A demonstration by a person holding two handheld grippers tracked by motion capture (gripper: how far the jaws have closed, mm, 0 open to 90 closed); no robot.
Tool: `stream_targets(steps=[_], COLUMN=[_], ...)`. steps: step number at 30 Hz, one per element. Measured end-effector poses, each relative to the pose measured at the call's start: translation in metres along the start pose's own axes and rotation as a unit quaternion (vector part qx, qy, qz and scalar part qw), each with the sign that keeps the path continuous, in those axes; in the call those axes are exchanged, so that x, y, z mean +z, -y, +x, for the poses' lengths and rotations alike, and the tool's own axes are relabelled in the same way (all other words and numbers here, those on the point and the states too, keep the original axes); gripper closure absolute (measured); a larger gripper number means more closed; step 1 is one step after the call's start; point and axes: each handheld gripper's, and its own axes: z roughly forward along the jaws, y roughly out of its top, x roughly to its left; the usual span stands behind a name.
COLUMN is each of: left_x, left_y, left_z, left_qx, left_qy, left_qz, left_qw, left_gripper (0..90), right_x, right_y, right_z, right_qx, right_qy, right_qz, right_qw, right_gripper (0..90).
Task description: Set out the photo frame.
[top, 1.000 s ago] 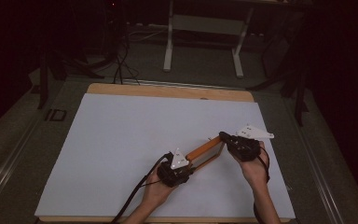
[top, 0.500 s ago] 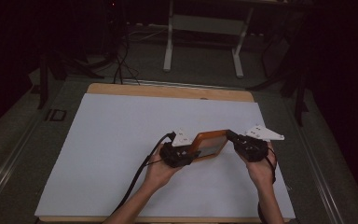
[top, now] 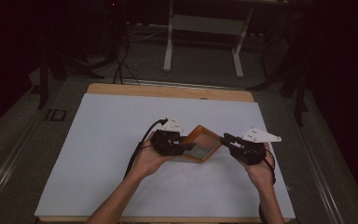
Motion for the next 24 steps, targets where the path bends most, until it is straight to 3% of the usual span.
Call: stream_targets(steps=[4,11,24], left_x=[-0.009,-0.021,-0.022], left_y=[0.000,-0.003,-0.003], left_z=[0.006,0.009,0.009], left_qx=[0.006,0.028,0.072], left_qy=[0.014,0.034,0.057], left_qz=[0.005,0.017,0.015], left_qw=[0.9999,0.9989,0.9956], left_gripper=[69.5,69.4,69.1], right_x=[0.004,0.012,0.033], right_y=[-0.001,-0.005,-0.014], right_z=[0.007,0.014,0.024], right_qx=[-0.017,-0.029,-0.051], right_qy=[-0.036,-0.064,-0.127], right_qz=[0.005,0.013,0.017], right_qw=[0.9992,0.9975,0.9904], right_gripper=[63.2,51.5,31.7])
